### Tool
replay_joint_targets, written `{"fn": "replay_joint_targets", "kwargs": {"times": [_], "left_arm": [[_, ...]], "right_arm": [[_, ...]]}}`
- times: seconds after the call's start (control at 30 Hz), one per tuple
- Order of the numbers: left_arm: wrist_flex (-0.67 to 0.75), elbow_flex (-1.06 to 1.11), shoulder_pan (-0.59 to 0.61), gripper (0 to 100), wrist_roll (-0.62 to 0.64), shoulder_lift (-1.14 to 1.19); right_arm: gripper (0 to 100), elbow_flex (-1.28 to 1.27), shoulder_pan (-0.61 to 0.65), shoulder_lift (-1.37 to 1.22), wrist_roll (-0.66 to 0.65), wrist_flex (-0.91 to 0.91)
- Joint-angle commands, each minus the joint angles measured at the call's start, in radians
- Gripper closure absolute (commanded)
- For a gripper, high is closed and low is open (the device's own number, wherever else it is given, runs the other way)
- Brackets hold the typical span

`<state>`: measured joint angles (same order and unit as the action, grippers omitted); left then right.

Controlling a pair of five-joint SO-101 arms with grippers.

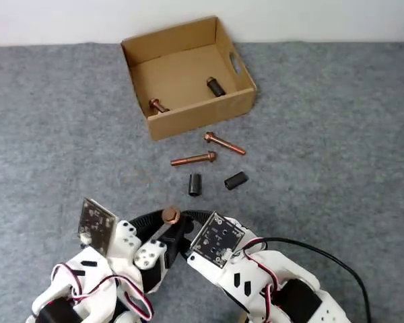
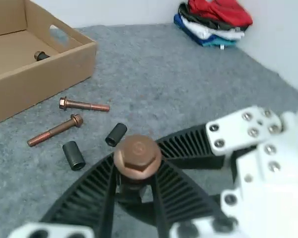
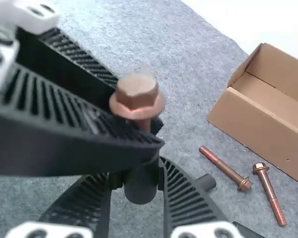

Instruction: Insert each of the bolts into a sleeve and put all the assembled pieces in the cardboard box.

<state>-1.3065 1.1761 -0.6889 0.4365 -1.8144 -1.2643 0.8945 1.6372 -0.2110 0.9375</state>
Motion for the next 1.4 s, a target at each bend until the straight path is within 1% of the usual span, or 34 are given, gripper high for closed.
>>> {"fn": "replay_joint_targets", "kwargs": {"times": [0.0,0.03,0.1,0.17,0.23,0.3,0.4,0.83,0.93,1.0,1.07,1.17,1.2,1.27,1.37], "left_arm": [[-0.052,0.005,-0.028,98,-0.049,0.002],[-0.052,0.005,-0.028,96,-0.055,0.002],[-0.054,0.005,-0.018,89,-0.058,0.002],[-0.055,0.005,0.023,81,-0.06,0.002],[-0.055,0.005,0.078,77,-0.061,0.003],[-0.064,0.004,0.123,76,-0.081,0.003],[-0.078,-0.004,0.158,76,-0.1,0.003],[-0.081,-0.133,0.167,76,-0.097,0.002],[-0.06,-0.162,0.23,76,-0.097,0.002],[-0.044,-0.163,0.29,79,-0.101,0.002],[-0.04,-0.16,0.342,85,-0.103,0.0],[-0.04,-0.137,0.427,98,-0.107,-0.002],[-0.04,-0.119,0.459,100,-0.124,-0.002],[-0.038,-0.073,0.523,99,-0.204,-0.002],[0.014,0.035,0.623,100,-0.345,-0.003]], "right_arm": [[99.1,0.031,0.004,0.016,-0.009,-0.036],[99.1,0.031,0.004,0.016,-0.009,-0.036],[99.1,0.029,0.004,0.016,-0.009,-0.036],[99.1,0.029,0.004,0.016,-0.009,-0.036],[99.1,0.029,0.004,0.016,-0.009,-0.036],[99.1,0.028,0.004,0.013,-0.009,-0.036],[99.1,0.026,0.004,0.01,-0.009,-0.036],[99.1,0.023,0.004,0.008,-0.009,-0.028],[99.1,0.0,0.004,0.015,-0.011,-0.027],[99.1,-0.015,-0.012,0.015,-0.011,-0.027],[99.1,-0.029,-0.045,0.015,-0.011,-0.027],[99.1,-0.034,-0.143,0.008,-0.005,-0.027],[99.1,-0.034,-0.188,0.007,-0.003,-0.016],[99.1,-0.031,-0.283,0.007,0.02,0.031],[99.1,-0.008,-0.446,0.005,0.133,0.107]]}}
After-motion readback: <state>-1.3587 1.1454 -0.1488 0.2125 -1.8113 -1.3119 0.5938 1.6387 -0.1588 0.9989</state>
